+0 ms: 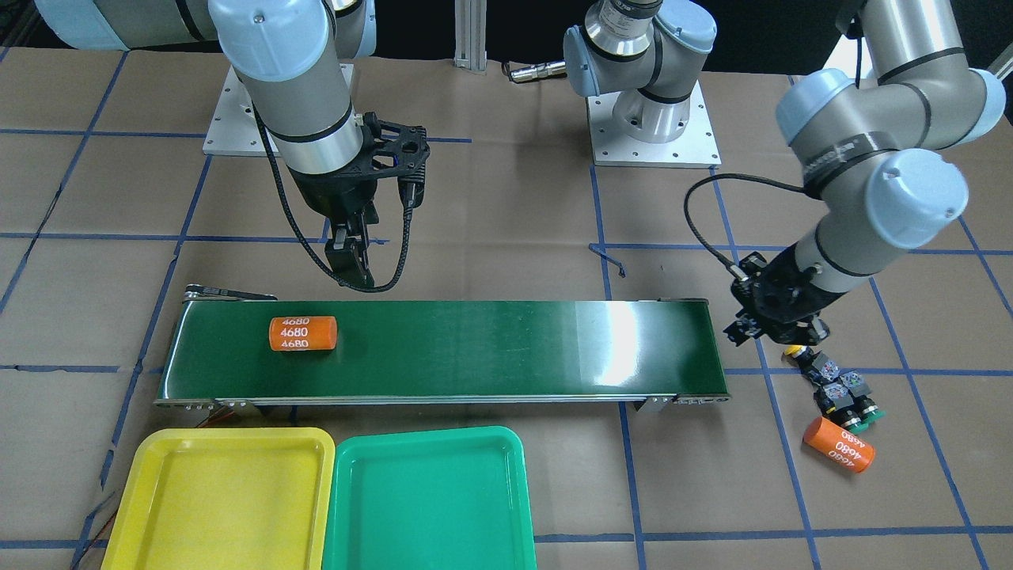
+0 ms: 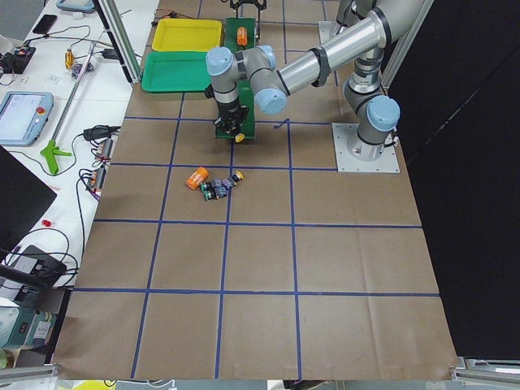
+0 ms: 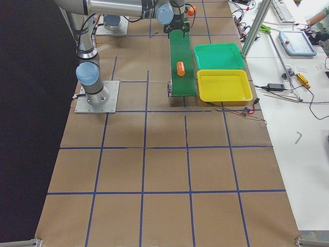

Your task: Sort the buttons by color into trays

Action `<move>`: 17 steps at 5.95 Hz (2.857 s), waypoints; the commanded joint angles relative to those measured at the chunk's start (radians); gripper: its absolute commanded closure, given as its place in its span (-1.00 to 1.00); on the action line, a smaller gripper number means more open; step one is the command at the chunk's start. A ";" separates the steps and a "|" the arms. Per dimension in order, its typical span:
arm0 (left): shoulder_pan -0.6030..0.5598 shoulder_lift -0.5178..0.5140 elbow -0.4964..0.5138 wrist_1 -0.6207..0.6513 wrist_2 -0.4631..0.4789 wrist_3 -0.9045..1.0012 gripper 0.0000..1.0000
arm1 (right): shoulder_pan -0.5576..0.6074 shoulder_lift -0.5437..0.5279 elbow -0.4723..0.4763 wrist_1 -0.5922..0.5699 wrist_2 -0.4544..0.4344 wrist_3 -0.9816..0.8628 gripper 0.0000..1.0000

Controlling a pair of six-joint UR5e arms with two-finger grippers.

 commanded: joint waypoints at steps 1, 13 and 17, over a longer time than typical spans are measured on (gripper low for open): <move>-0.163 -0.014 -0.002 0.013 0.008 0.104 1.00 | 0.000 -0.001 0.002 0.001 0.000 0.000 -1.00; 0.175 -0.055 0.007 0.060 0.011 0.640 -0.96 | 0.000 -0.003 0.000 0.013 -0.033 0.003 -1.00; 0.269 -0.221 -0.010 0.267 0.011 1.264 -0.96 | 0.093 0.132 -0.012 -0.177 -0.030 0.112 -1.00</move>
